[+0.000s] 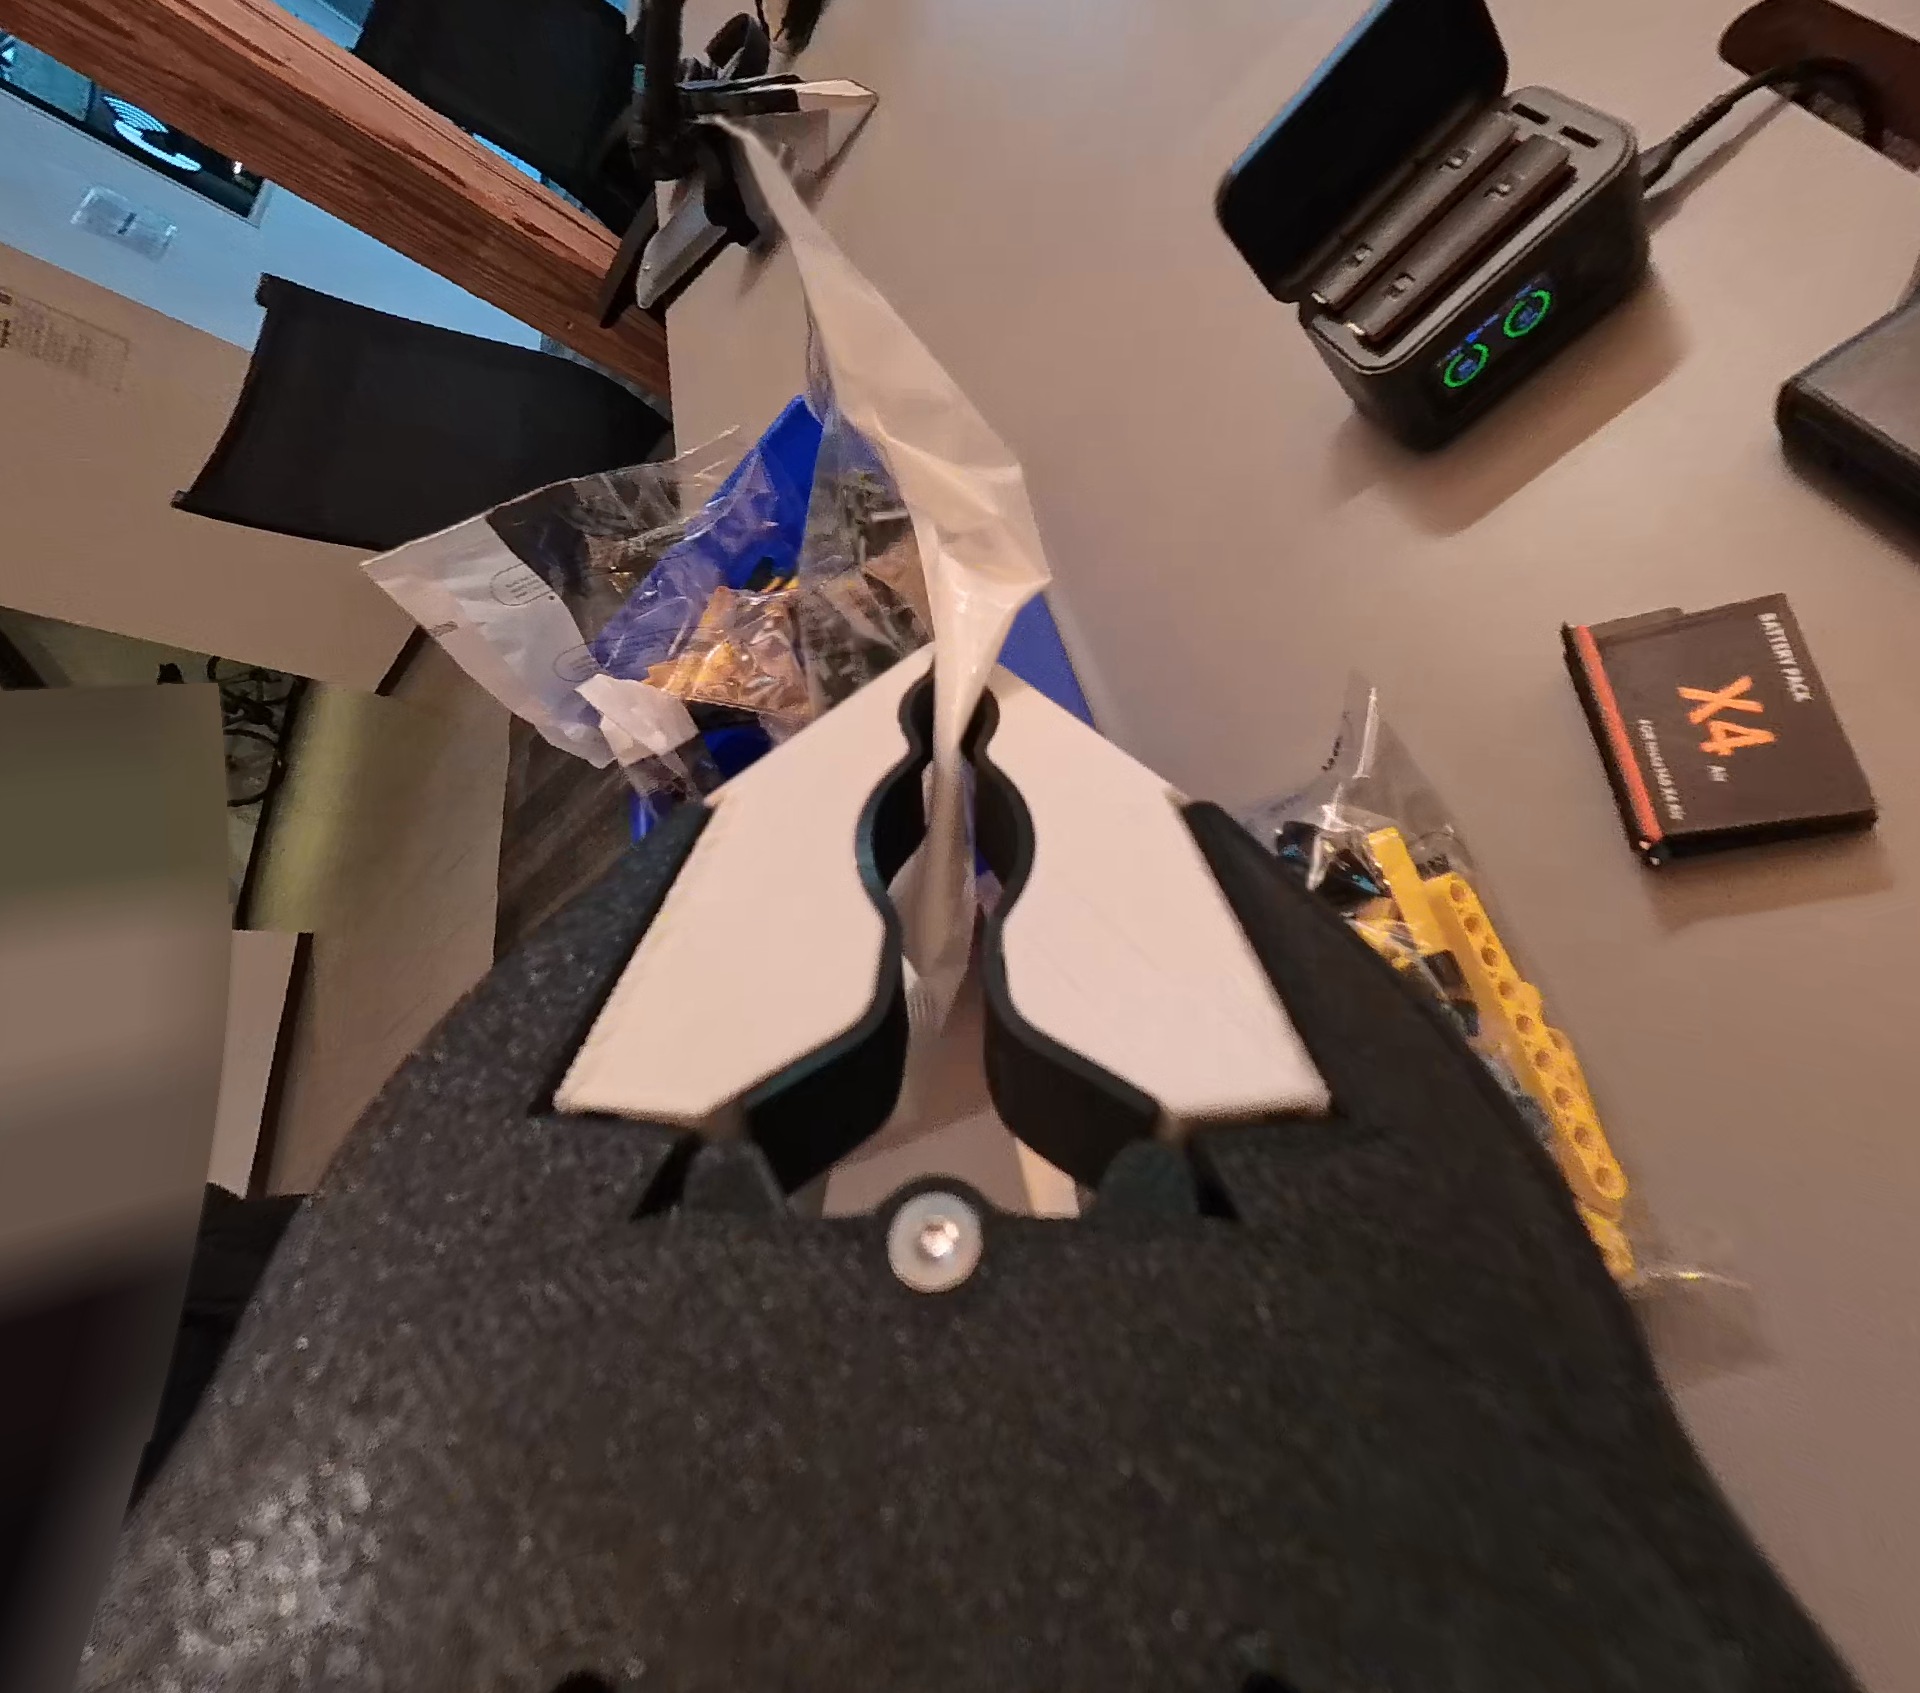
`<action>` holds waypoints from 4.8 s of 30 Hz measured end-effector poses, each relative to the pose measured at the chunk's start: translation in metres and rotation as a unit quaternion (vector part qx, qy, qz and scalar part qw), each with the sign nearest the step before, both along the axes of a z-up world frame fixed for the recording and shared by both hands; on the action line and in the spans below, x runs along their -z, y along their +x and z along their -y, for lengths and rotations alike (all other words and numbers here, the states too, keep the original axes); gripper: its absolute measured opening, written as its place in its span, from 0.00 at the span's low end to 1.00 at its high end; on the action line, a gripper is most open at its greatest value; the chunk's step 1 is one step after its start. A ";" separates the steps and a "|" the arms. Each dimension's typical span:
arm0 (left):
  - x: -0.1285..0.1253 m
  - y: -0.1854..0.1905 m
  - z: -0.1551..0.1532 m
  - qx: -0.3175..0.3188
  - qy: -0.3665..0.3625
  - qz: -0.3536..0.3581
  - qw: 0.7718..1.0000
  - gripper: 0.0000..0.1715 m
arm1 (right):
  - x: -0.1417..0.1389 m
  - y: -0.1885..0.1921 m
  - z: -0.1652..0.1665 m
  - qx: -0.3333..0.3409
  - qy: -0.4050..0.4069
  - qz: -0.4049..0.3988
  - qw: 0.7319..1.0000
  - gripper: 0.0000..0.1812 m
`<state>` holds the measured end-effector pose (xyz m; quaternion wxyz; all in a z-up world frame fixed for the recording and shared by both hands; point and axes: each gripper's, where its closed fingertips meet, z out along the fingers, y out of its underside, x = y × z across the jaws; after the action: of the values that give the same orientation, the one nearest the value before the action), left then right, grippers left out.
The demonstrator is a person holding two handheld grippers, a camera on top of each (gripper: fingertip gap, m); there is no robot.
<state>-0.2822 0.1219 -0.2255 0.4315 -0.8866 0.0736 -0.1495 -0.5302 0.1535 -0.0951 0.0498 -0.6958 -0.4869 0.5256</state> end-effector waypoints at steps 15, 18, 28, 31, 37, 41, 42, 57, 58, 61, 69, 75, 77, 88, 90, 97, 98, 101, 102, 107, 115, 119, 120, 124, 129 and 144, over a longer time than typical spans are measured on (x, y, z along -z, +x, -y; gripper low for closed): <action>0.009 0.003 0.001 0.008 -0.018 -0.021 1.000 0.06 | -0.053 -0.014 0.123 -0.200 0.150 -0.051 0.967 0.11; 0.009 0.003 0.001 0.010 -0.018 -0.021 1.000 0.05 | -0.060 0.000 0.160 -0.264 0.136 -0.049 0.954 0.18; 0.007 0.006 0.001 0.013 -0.017 -0.017 1.000 0.05 | 0.003 0.002 0.012 -0.138 0.413 0.006 0.900 0.34; 0.009 0.006 0.002 0.014 -0.020 -0.019 1.000 0.05 | 0.083 0.028 -0.015 -0.166 0.397 0.132 0.893 0.43; 0.012 0.006 0.002 0.015 -0.027 -0.027 0.999 0.05 | 0.145 0.057 -0.006 -0.222 0.375 0.260 0.862 0.42; 0.009 0.011 0.002 0.025 -0.022 -0.011 0.999 0.05 | 0.104 0.046 -0.002 -0.213 0.400 0.206 0.867 0.11; 0.008 0.013 0.002 0.028 -0.020 -0.005 0.999 0.05 | 0.088 0.043 -0.004 -0.200 0.407 0.179 0.873 0.09; 0.003 0.016 0.002 0.034 -0.010 0.009 0.999 0.05 | -0.196 0.259 0.113 -0.239 0.011 -0.490 0.838 0.08; 0.002 0.015 0.002 0.033 -0.009 0.008 0.999 0.05 | -0.203 0.279 0.116 -0.224 -0.022 -0.516 0.826 0.08; 0.002 0.013 0.001 0.028 -0.006 0.005 1.000 0.05 | -0.205 0.324 0.127 -0.182 -0.052 -0.559 0.807 0.08; 0.010 0.008 -0.001 0.016 -0.017 -0.016 1.000 0.05 | -0.207 0.433 0.132 -0.088 -0.162 -0.668 0.721 0.08; 0.021 0.007 0.000 0.018 -0.032 -0.060 0.998 0.05 | -0.200 0.473 0.133 -0.063 -0.163 -0.697 0.695 0.08; 0.021 0.007 0.000 0.018 -0.034 -0.062 0.997 0.05 | -0.200 0.481 0.131 -0.057 -0.157 -0.705 0.690 0.08; 0.010 0.005 -0.003 0.008 -0.011 -0.038 0.999 0.05 | -0.182 0.487 0.129 -0.071 -0.143 -0.716 0.680 0.07; 0.008 0.005 -0.003 0.008 -0.006 -0.037 0.999 0.05 | -0.178 0.484 0.127 -0.071 -0.146 -0.713 0.682 0.07; 0.006 0.005 -0.003 0.007 -0.001 -0.038 0.999 0.05 | -0.168 0.477 0.131 -0.078 -0.132 -0.701 0.696 0.06; 0.006 0.005 -0.003 0.007 -0.001 -0.038 0.999 0.05 | -0.167 0.477 0.131 -0.078 -0.130 -0.701 0.697 0.06; 0.007 0.005 -0.003 0.007 -0.001 -0.039 0.999 0.05 | -0.167 0.478 0.131 -0.073 -0.122 -0.700 0.700 0.06; 0.007 0.005 -0.003 0.007 -0.001 -0.040 0.999 0.05 | -0.166 0.479 0.132 -0.071 -0.117 -0.698 0.703 0.06; 0.007 0.005 -0.003 0.008 -0.001 -0.042 0.999 0.05 | -0.163 0.478 0.135 -0.063 -0.088 -0.687 0.719 0.06; 0.008 0.005 -0.003 0.008 -0.002 -0.048 0.999 0.05 | -0.162 0.480 0.137 -0.041 -0.047 -0.677 0.734 0.06; 0.009 0.004 -0.004 0.008 -0.003 -0.049 0.999 0.05 | -0.166 0.487 0.127 -0.007 -0.052 -0.686 0.726 0.06; 0.009 0.004 -0.004 0.008 -0.003 -0.049 0.999 0.05 | -0.168 0.489 0.124 0.002 -0.054 -0.689 0.723 0.06; 0.009 0.005 -0.004 0.009 -0.004 -0.052 0.999 0.05 | -0.170 0.500 0.108 0.037 -0.063 -0.694 0.716 0.06; 0.010 0.005 -0.004 0.009 -0.005 -0.054 0.999 0.05 | -0.172 0.512 0.097 0.070 -0.049 -0.695 0.714 0.06; 0.011 0.005 -0.003 0.010 -0.006 -0.057 0.998 0.05 | -0.179 0.535 0.143 -0.044 0.009 -0.704 0.709 0.06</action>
<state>-0.2777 0.1253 -0.2364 0.4195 -0.8957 0.1057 -0.1032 0.0045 0.0108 0.0838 0.3614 -0.1018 -0.3457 0.8599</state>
